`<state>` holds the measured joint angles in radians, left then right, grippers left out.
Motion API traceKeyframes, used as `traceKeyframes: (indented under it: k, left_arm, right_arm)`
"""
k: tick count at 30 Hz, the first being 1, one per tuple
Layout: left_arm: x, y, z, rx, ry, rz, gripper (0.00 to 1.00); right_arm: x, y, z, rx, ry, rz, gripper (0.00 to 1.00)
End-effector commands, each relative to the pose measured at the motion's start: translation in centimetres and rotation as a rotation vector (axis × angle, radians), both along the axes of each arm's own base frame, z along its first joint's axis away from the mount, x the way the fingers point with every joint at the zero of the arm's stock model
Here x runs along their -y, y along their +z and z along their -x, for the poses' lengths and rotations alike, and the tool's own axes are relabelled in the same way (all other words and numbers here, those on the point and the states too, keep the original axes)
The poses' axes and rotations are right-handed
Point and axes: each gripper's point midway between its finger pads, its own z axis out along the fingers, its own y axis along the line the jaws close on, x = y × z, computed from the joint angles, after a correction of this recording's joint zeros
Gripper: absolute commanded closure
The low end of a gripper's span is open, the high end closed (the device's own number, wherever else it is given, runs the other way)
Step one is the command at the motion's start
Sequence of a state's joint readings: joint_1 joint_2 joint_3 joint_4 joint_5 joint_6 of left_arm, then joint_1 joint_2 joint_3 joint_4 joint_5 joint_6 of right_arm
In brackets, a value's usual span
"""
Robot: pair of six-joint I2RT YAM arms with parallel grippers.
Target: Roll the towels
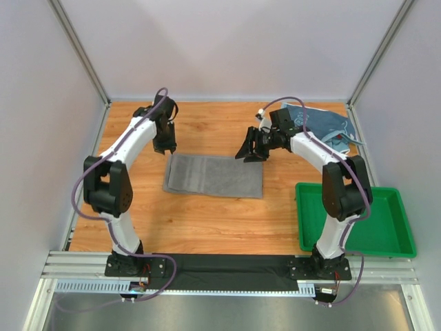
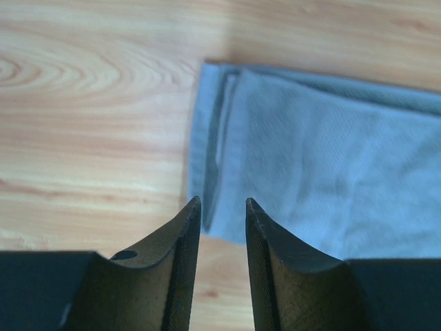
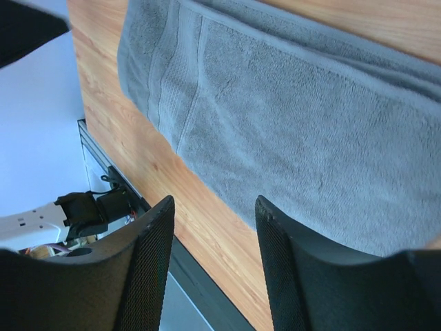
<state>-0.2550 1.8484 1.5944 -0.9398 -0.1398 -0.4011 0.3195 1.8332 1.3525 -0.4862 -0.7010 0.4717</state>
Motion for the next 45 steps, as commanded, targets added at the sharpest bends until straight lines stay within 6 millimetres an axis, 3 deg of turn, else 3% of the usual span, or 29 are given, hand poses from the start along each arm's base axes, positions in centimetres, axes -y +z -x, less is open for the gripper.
traceKeyframes:
  k: [1, 2, 3, 4, 5, 6, 9, 12, 18, 23, 29, 33, 38, 41, 44, 45]
  left_arm:
    - [2.2, 0.9, 3.7, -0.022, -0.028, 0.044, 0.61]
    - [3.1, 0.8, 4.2, -0.024, -0.044, 0.07, 0.61]
    - [3.9, 0.7, 5.0, -0.026, -0.06, 0.082, 0.61]
    - [4.1, -0.3, 5.9, -0.055, -0.057, 0.091, 0.61]
    - [5.1, -0.6, 5.9, -0.047, -0.072, 0.141, 0.61]
    - [5.3, -1.3, 6.0, -0.053, -0.069, 0.15, 0.61]
    - [5.9, -3.7, 6.7, -0.128, -0.072, 0.173, 0.63]
    - [4.9, -6.1, 7.1, -0.174, -0.063, 0.115, 0.63]
    - [1.0, -10.6, 7.6, -0.292, 0.017, 0.011, 0.66]
    - [-1.1, -10.9, 6.6, -0.284, 0.044, -0.049, 0.67]
    - [-2.6, -8.7, 4.2, -0.26, 0.019, -0.159, 0.67]
    - [-2.0, -6.6, 3.3, -0.219, 0.003, -0.137, 0.67]
    - [-1.3, -3.5, 3.2, -0.155, -0.016, -0.1, 0.67]
    - [-0.4, -2.4, 2.9, -0.127, -0.035, -0.059, 0.67]
    - [0.6, -2.1, 2.5, -0.115, -0.042, -0.013, 0.67]
    - [1.0, -2.2, 2.2, -0.106, -0.046, 0.0, 0.67]
  right_arm:
    - [-1.4, 0.2, -2.4, 0.029, 0.018, -0.058, 0.5]
    - [-1.4, -0.2, -2.7, 0.022, 0.017, -0.055, 0.5]
    - [-1.3, -1.8, -3.2, -0.007, 0.005, -0.035, 0.5]
    - [-1.1, -2.2, -3.6, -0.013, -0.003, -0.028, 0.5]
    - [-0.7, -2.8, -4.1, -0.023, -0.017, -0.021, 0.51]
    - [-0.3, -4.5, -4.5, -0.049, -0.034, 0.002, 0.51]
    - [1.3, -6.6, -5.7, -0.079, -0.082, 0.036, 0.51]
    - [3.1, -9.6, -6.1, -0.146, -0.129, 0.083, 0.52]
    - [5.2, -12.7, -4.7, -0.207, -0.17, 0.179, 0.53]
    - [6.3, -13.8, -3.2, -0.236, -0.197, 0.232, 0.54]
    - [5.2, -11.9, -1.8, -0.198, -0.173, 0.255, 0.53]
    - [3.7, -8.7, -1.9, -0.129, -0.131, 0.26, 0.49]
    - [1.3, -2.4, -1.9, -0.003, -0.059, 0.201, 0.45]
    - [-0.7, -0.3, 0.2, -0.003, 0.029, 0.138, 0.48]
    - [-2.2, 0.0, 3.0, -0.048, 0.105, 0.062, 0.5]
    - [-2.2, -1.0, 4.0, -0.074, 0.115, 0.053, 0.52]
